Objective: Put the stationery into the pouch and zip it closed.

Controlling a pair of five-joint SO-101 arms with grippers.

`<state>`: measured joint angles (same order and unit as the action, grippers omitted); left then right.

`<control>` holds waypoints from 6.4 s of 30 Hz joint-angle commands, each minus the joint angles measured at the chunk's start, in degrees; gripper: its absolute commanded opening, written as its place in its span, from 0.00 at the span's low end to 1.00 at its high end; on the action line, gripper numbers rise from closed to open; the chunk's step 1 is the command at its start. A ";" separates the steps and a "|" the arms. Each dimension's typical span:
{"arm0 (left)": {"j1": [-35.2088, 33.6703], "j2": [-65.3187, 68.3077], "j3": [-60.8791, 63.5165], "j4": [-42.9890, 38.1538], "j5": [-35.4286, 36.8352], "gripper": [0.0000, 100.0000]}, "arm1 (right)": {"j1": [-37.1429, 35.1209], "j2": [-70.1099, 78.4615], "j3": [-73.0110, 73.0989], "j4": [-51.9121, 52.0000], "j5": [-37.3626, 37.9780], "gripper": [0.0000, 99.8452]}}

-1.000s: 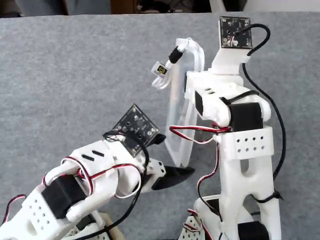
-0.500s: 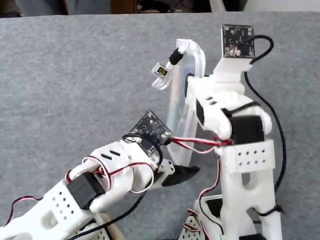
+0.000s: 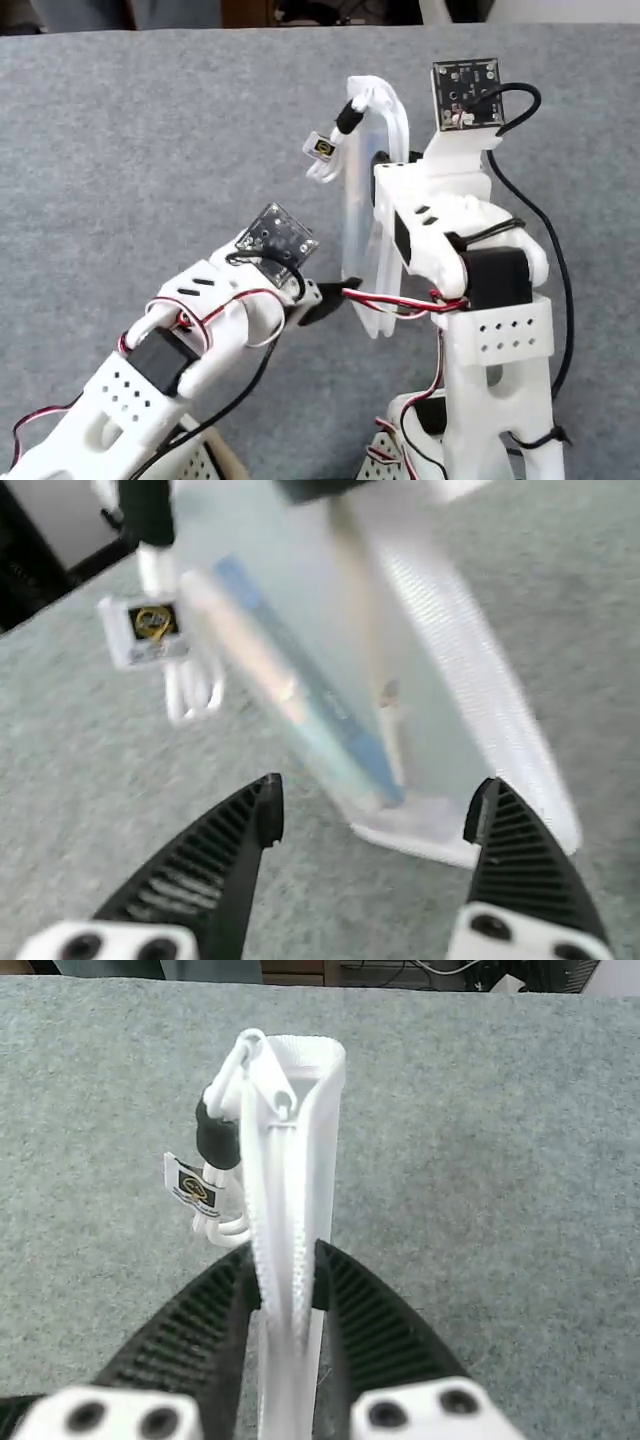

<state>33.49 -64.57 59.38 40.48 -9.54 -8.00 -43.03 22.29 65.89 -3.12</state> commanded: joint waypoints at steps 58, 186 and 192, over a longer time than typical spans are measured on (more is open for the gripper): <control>11.12 -22.68 17.63 -0.35 11.16 0.31 | -7.56 11.38 -15.43 10.46 -7.30 0.01; -20.00 -22.77 10.59 13.19 13.10 0.13 | -22.77 -6.90 -8.75 20.22 -7.47 0.01; -23.87 -22.77 4.35 19.60 13.01 0.13 | -22.77 -6.90 -8.84 23.30 -0.26 0.01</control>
<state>11.43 -87.43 68.62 57.27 3.65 -30.24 -49.10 13.76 88.75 -6.73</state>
